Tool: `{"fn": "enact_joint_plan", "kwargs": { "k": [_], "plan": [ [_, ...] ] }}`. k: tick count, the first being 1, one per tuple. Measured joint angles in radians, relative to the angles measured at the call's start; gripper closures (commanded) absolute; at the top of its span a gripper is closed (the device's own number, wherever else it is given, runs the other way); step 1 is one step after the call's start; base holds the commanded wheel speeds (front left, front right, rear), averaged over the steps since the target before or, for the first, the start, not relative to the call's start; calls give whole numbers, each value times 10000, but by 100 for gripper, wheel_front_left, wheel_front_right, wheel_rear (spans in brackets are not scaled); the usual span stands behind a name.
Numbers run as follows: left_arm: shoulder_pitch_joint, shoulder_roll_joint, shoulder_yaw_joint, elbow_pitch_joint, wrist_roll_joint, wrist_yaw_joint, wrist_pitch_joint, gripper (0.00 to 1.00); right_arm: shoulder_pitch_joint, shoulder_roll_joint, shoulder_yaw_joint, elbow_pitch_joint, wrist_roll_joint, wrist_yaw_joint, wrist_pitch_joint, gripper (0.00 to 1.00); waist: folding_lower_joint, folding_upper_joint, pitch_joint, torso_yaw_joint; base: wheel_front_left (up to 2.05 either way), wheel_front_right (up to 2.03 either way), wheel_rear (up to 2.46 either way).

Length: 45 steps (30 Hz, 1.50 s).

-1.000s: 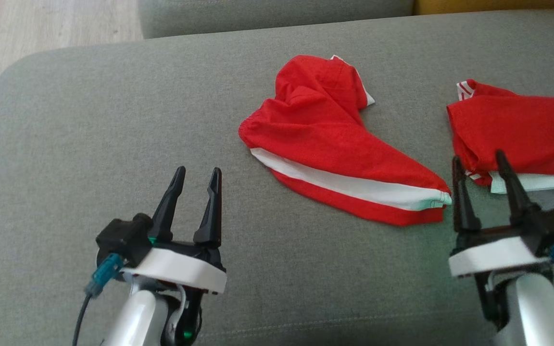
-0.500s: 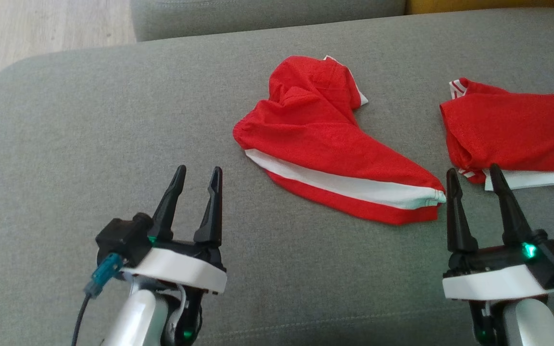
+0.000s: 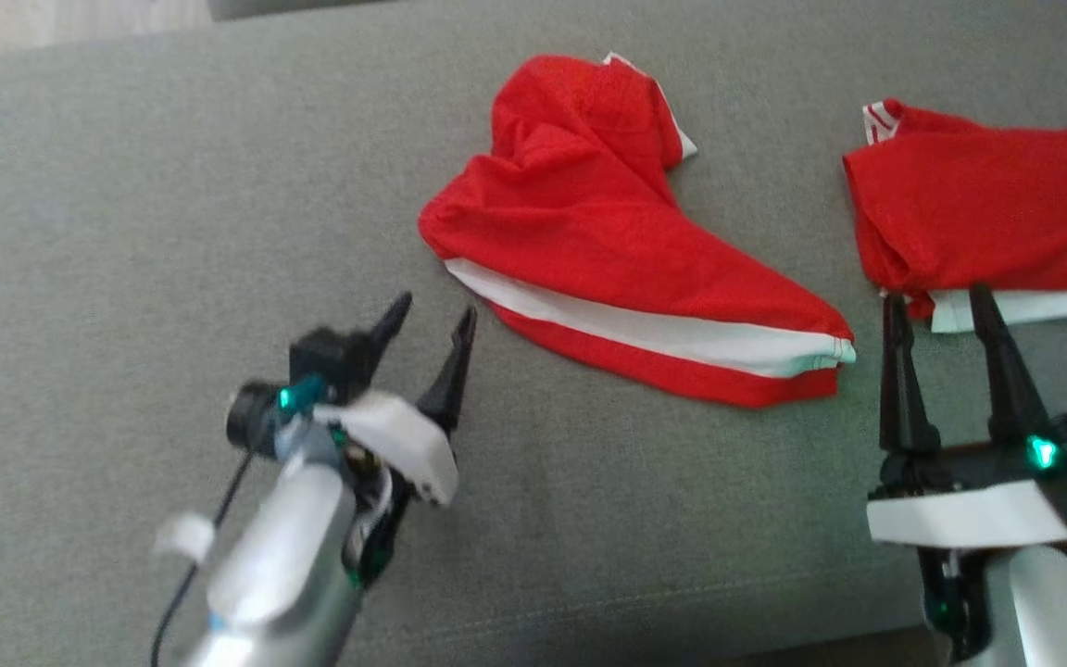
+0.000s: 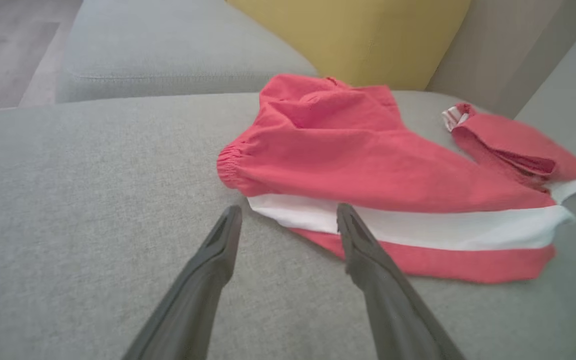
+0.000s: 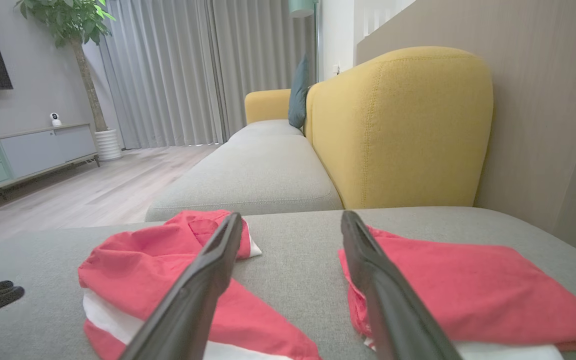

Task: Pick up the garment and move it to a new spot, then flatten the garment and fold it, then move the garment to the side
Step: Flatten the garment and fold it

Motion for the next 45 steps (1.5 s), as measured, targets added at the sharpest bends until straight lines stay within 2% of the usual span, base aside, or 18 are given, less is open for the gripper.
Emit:
{"fn": "enact_joint_plan", "kwargs": {
  "k": [2, 7, 14, 27, 28, 29, 30, 36, 45],
  "plan": [
    [-686, -10, -35, 742, 81, -6, 255, 0, -225, 0, 15, -15, 0, 0, -2, 0, 0, 0, 196, -102, 0, 0, 0],
    [-1955, -25, -44, 2238, 38, -347, 410, 0, -528, 0, -4, -167, 17, 0, -2, 0, 0, 0, 634, -396, 0, 0, 0],
    [-2747, -38, -190, 3793, -140, -523, 397, 0, -554, 0, 0, -192, 17, 0, -2, 0, 1, 0, 1006, -719, 0, 0, 0],
    [-3469, -81, -548, 4851, -598, -673, -230, 2, -732, 0, -15, -186, 17, 0, -2, 0, 0, 0, 1106, -869, 0, 0, 0],
    [-3515, -82, -600, 4865, -677, -709, -245, 44, -732, 0, -15, -171, 15, 0, -2, 0, 0, 0, 1119, -864, 0, 0, 0],
    [-3554, -86, -667, 4869, -746, -723, -261, 76, -733, 0, -19, -123, 10, 0, -2, 0, 0, 0, 1130, -858, 0, 0, 0],
    [-3582, -82, -763, 4872, -792, -752, -278, 100, -732, 0, -27, -50, -2, 0, -2, 0, 0, 0, 1140, -851, 0, 0, 0],
    [-3612, -100, -993, 4826, -1003, -792, -387, 100, -723, 0, -52, 742, 31, 0, -4, 0, 0, 0, 1128, -772, 0, 0, 0],
    [-3067, -111, -851, 3630, -982, -512, -401, 100, -690, 8, 719, 2550, 2023, 0, 581, 0, 0, 0, 745, -453, 0, 0, 0]
  ]
}}
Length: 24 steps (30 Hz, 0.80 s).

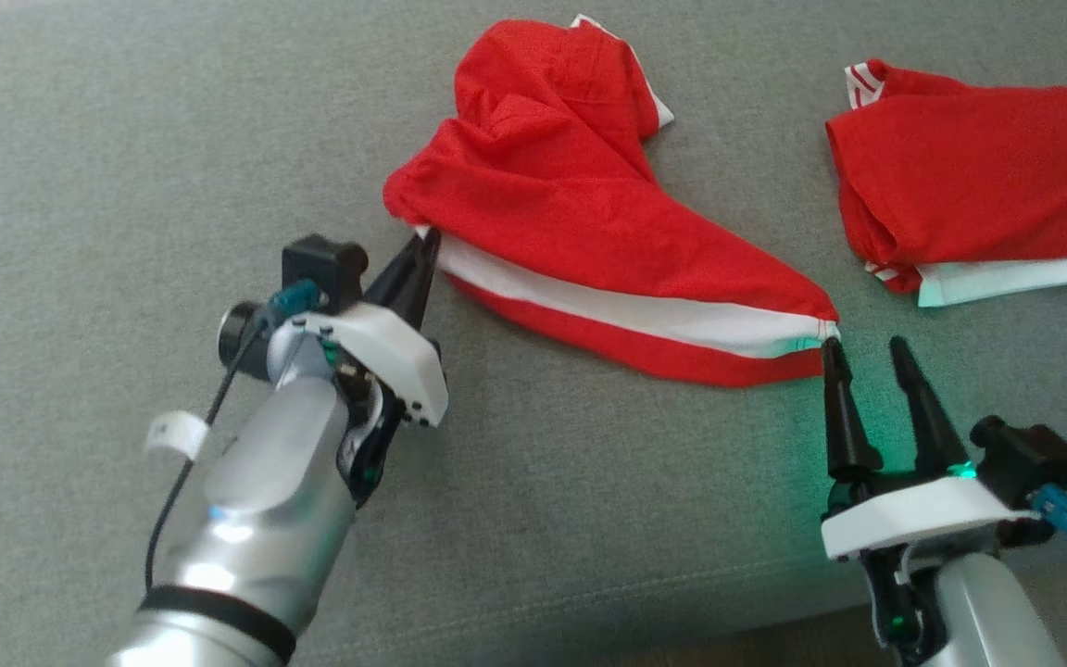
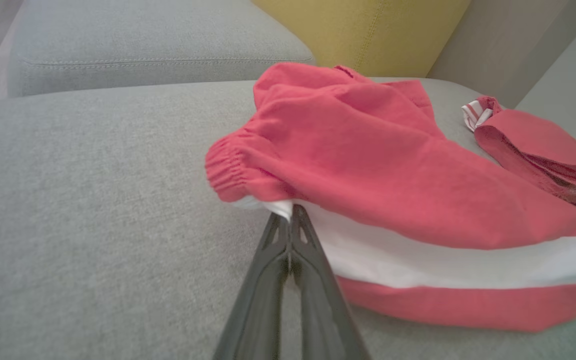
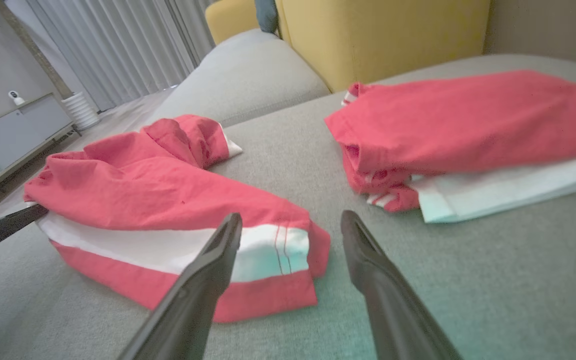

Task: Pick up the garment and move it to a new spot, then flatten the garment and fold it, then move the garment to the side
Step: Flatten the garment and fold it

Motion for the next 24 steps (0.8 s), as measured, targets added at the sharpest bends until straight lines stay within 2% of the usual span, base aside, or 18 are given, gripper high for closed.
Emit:
{"fn": "enact_joint_plan", "kwargs": {
  "k": [7, 24],
  "plan": [
    [414, 0, 54, -255, 173, 0, 0, 100, -60, -2, 293, 740, 846, 0, 171, 0, 0, 0, -138, 146, 0, 0, 0],
    [413, 0, 111, -316, 347, -2, 0, 100, -911, -4, 658, 1791, 656, 0, 174, 0, 0, 0, -34, 237, 0, 0, 0]
  ]
}}
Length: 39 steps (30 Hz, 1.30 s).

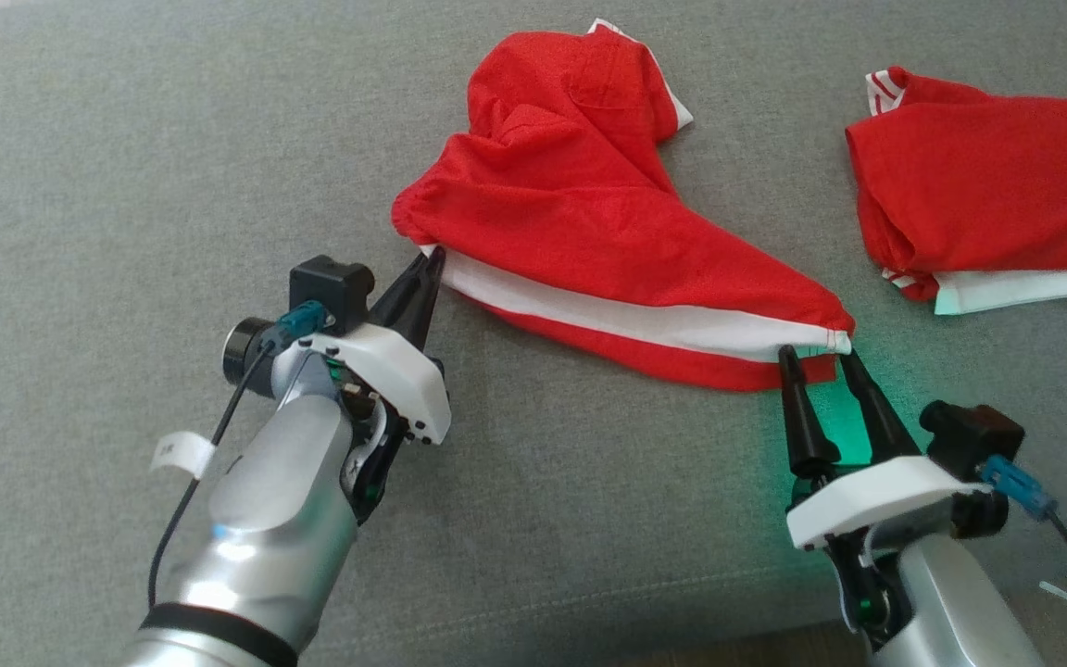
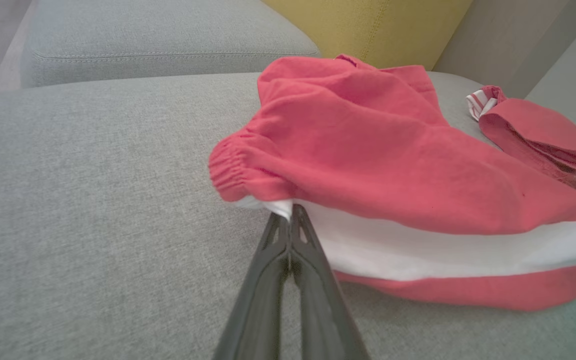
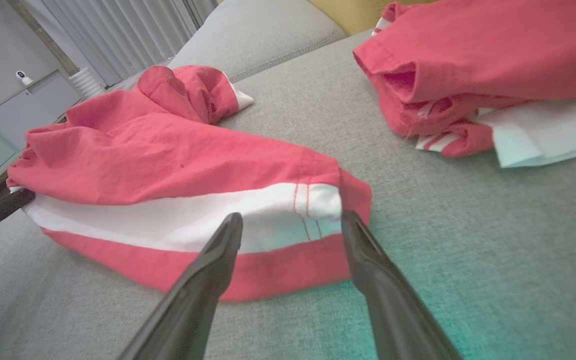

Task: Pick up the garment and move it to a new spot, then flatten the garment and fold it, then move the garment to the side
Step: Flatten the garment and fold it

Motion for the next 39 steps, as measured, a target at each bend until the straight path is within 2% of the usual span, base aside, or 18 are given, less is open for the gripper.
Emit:
{"fn": "enact_joint_plan", "kwargs": {
  "k": [13, 28, 29, 30, 31, 32, 33, 34, 39],
  "plan": [
    [0, 0, 31, 12, 0, 0, 0, 100, -227, -4, 332, -61, -190, 0, -48, 0, 0, 0, -90, 4, 0, 0, 0],
    [0, 0, 36, 13, -2, 0, 0, 100, -226, -8, -12, -92, -395, 0, -198, 0, 0, 0, -126, 37, 0, 0, 0],
    [0, 0, 36, 13, -2, 0, 0, 100, -226, -8, -4, -79, -395, 0, -198, 9, 0, 0, -128, 37, 0, 0, 0],
    [0, 0, 36, 13, 0, 2, 0, 100, -226, -8, 2, -71, -395, 0, -196, 54, 0, 0, -133, 37, 0, 0, 0],
    [0, 0, 36, 13, 0, 2, 0, 100, -226, -8, 10, -67, -395, 0, -196, 66, 0, 0, -141, 33, 0, 0, 0],
    [0, 0, 36, 13, 0, 2, -2, 100, -226, -8, 21, -61, -395, 0, -196, 95, 0, 0, -148, 27, 0, 0, 0],
    [1, 0, 36, 13, 0, 2, 0, 100, -226, -8, 40, -58, -393, 0, -196, 95, 0, 0, -153, 20, 0, 0, 0],
    [1, 0, 38, 13, 0, 2, -2, 100, -226, -8, 67, -50, -393, 0, -194, 100, 0, 0, -160, 12, 0, 0, 0],
    [3, 0, 52, 13, 0, 2, -2, 100, -221, -8, 161, -58, -393, 0, -192, 100, 0, 0, -210, -24, 0, 0, 0]
  ]
}}
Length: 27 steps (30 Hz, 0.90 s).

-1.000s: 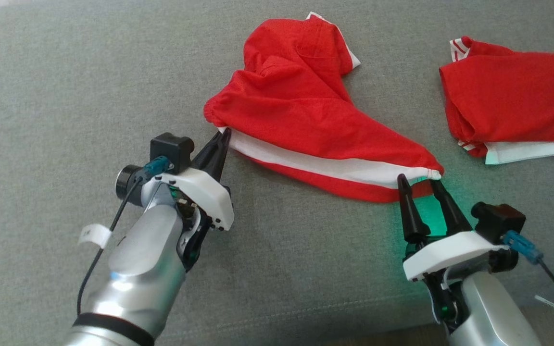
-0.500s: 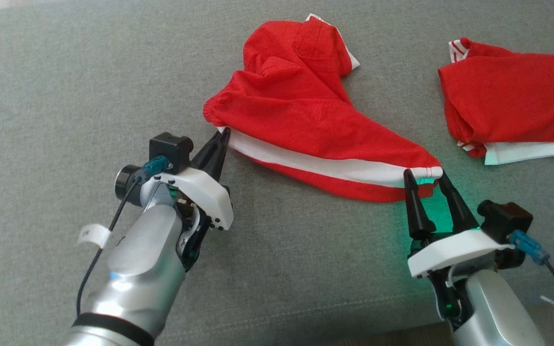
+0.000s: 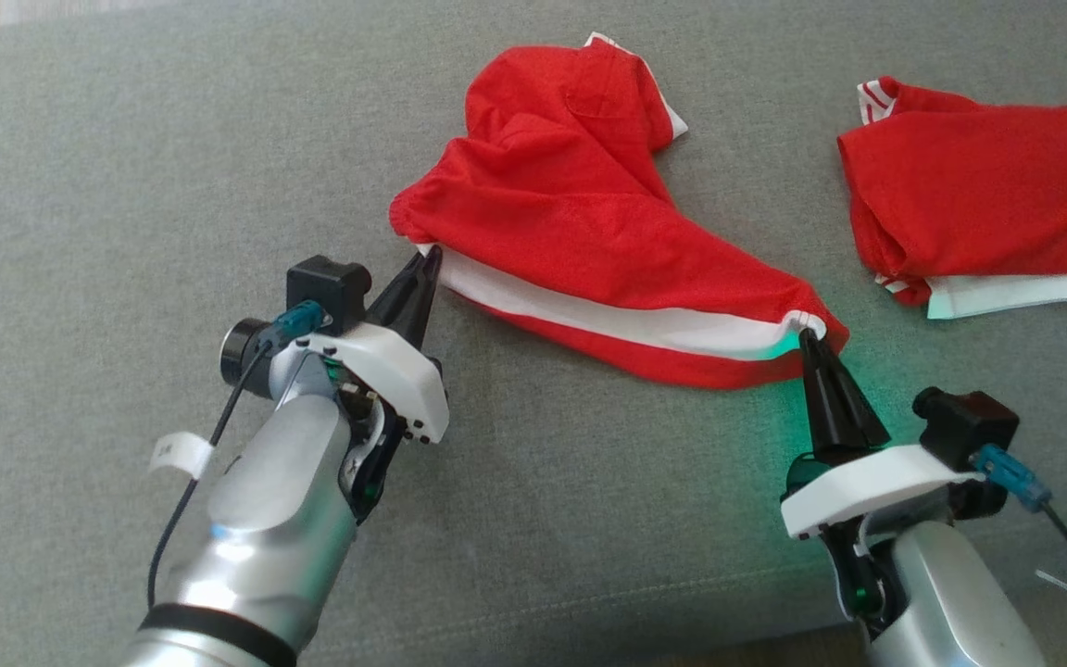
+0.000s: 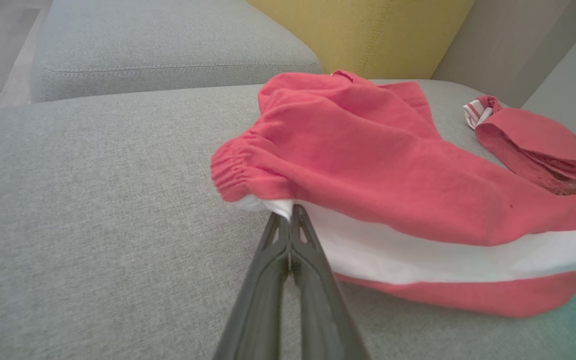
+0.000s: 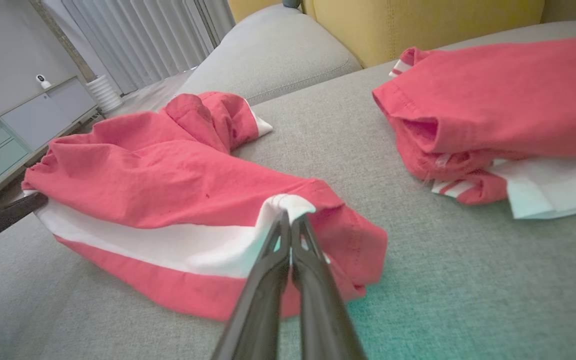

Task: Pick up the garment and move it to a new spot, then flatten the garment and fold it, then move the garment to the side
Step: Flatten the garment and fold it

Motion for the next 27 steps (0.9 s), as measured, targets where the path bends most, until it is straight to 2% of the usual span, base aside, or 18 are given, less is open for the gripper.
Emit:
{"fn": "enact_joint_plan", "kwargs": {
  "k": [7, 14, 18, 22, 26, 27],
  "plan": [
    [134, 0, 140, -50, 0, 4, 0, 100, 58, 0, -46, -608, -385, 0, -52, 100, 0, 0, -205, -6, 0, 0, 0],
    [434, 113, 215, -669, 194, 4, 2, 100, 45, 0, -571, -2079, -932, 0, -151, 100, 0, 0, -640, 4, 0, 0, 0],
    [410, 305, 353, -1546, 282, 2, 0, 100, -501, -113, -974, -3080, -1317, 0, 144, 100, 0, 0, -1003, 76, 0, 0, 0],
    [237, 598, 420, -2579, 403, -2, 35, 100, -1589, -639, -1070, -3850, -1499, 0, 790, 100, 0, 0, -1434, 182, 0, 0, 0],
    [-127, 834, 548, -3829, 351, 46, 426, 100, -2456, -976, -1170, -4209, -1530, 0, 1223, 100, 0, 0, -1874, 309, 0, 0, 0],
    [-246, 890, 708, -4506, 226, 163, 696, 100, -2708, -1087, -1315, -4291, -1651, 0, 1365, 100, 0, 0, -2089, 396, 0, 0, 0]
  ]
}}
